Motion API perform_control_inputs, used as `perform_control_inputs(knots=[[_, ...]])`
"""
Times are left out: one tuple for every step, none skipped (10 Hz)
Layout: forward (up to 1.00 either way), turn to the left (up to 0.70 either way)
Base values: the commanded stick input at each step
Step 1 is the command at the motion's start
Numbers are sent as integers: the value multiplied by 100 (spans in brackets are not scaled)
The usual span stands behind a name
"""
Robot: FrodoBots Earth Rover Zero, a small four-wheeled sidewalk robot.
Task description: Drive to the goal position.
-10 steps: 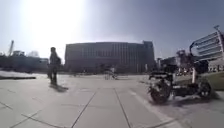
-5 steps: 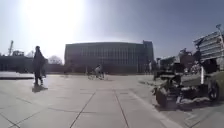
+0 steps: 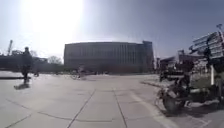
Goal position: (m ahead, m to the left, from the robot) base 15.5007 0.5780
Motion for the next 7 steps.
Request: perform_control_inputs(knots=[[50, 0], [50, 0], [50, 0], [50, 0], [50, 0], [50, 0], [50, 0]])
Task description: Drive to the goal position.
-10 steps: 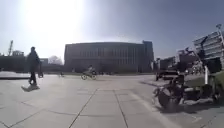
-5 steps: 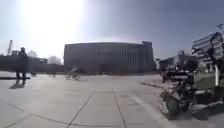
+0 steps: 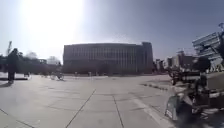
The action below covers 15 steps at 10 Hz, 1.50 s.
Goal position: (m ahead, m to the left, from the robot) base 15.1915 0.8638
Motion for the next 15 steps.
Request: perform_control_inputs(knots=[[50, 0], [50, 0], [50, 0], [50, 0], [50, 5], [50, 0], [50, 0], [50, 0], [50, 0], [50, 0], [50, 0], [50, 0], [50, 0], [50, 0], [50, 0]])
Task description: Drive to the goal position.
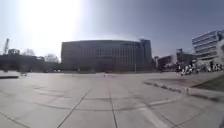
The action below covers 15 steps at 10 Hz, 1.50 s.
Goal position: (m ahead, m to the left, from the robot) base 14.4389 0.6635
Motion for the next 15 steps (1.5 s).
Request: perform_control_inputs(knots=[[50, 0], [50, 0], [50, 0], [50, 0], [50, 0], [50, 0], [50, 0], [50, 0], [50, 4], [50, 31], [50, 5], [50, 0], [50, 0], [50, 0], [50, 0]])
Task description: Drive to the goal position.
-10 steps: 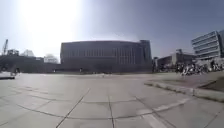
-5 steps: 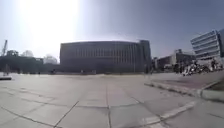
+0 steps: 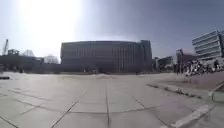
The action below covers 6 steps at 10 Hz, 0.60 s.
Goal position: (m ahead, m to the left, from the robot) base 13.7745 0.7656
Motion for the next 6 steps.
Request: perform_control_inputs(knots=[[50, 0], [50, 0], [50, 0], [50, 0], [50, 0], [50, 0]])
